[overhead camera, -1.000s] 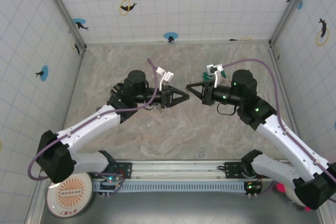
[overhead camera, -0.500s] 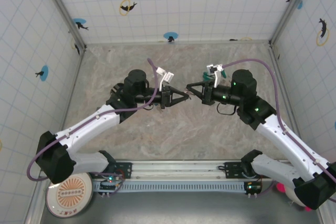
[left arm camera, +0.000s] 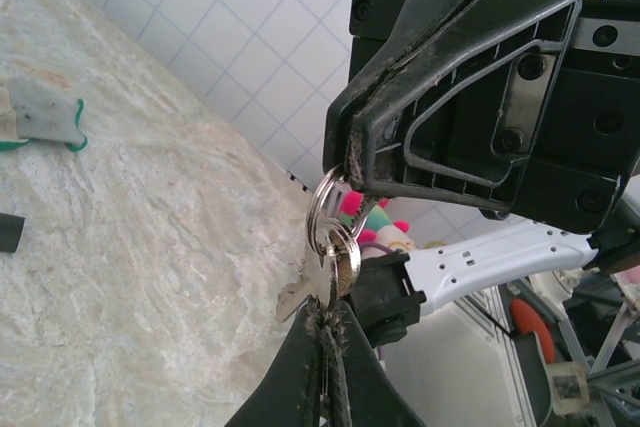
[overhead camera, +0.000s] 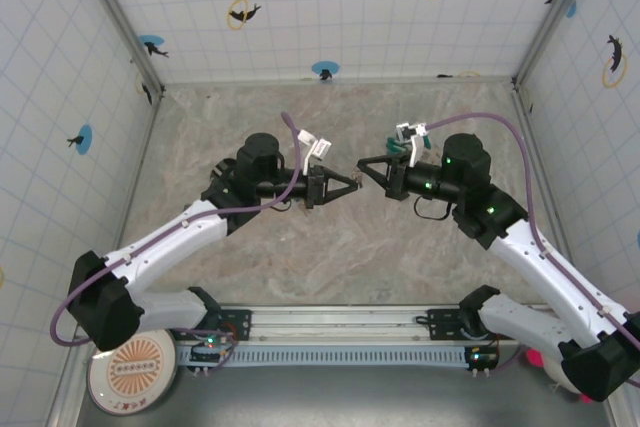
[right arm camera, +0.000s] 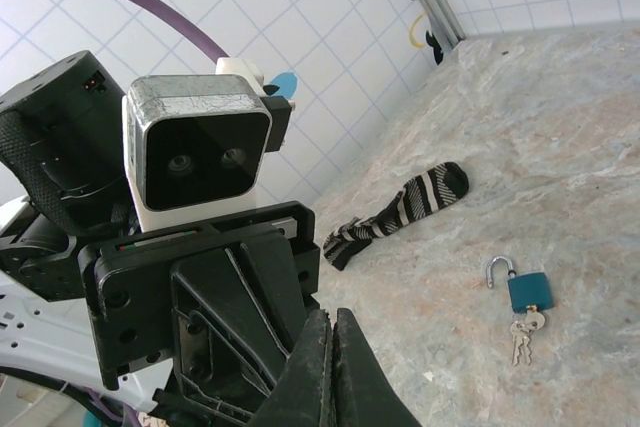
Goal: Unlock with the key
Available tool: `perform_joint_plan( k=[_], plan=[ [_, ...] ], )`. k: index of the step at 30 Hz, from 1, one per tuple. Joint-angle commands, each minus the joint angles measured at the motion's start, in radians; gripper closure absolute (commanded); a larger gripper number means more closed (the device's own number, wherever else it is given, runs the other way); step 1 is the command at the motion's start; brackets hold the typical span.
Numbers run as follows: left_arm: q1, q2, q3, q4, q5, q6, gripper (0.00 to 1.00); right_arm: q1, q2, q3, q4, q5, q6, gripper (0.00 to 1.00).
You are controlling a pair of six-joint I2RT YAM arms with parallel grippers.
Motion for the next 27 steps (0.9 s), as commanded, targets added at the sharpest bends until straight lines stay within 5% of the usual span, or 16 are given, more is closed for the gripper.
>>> perform_joint_plan(
  k=[1, 5, 13, 16, 19, 27],
  plan=[
    [0.001, -0.016, -0.007, -0.024, -0.011, 0.033, 0.92, -0.013, -0.022, -0.019, 0.023, 0.012, -0.003, 1.0],
    [0.001, -0.019, -0.01, -0.031, -0.013, 0.037, 1.0, -0.019, -0.024, -0.027, 0.037, 0.014, 0.009, 1.0],
    [0.001, 0.014, 0.066, -0.211, -0.098, 0.111, 1.0, -0.024, -0.019, -0.059, 0.019, 0.041, -0.009, 0.99],
    [0.001, 0.063, 0.13, -0.343, -0.139, 0.159, 1.0, -0.032, -0.028, -0.09, 0.01, 0.095, -0.018, 0.75],
    [0.001, 0.142, 0.217, -0.519, -0.192, 0.222, 1.0, -0.04, -0.044, -0.122, 0.008, 0.143, -0.022, 0.66],
    [-0.001, 0.242, 0.317, -0.695, -0.151, 0.31, 1.0, -0.051, -0.071, -0.219, 0.081, 0.111, -0.001, 0.72]
  ],
)
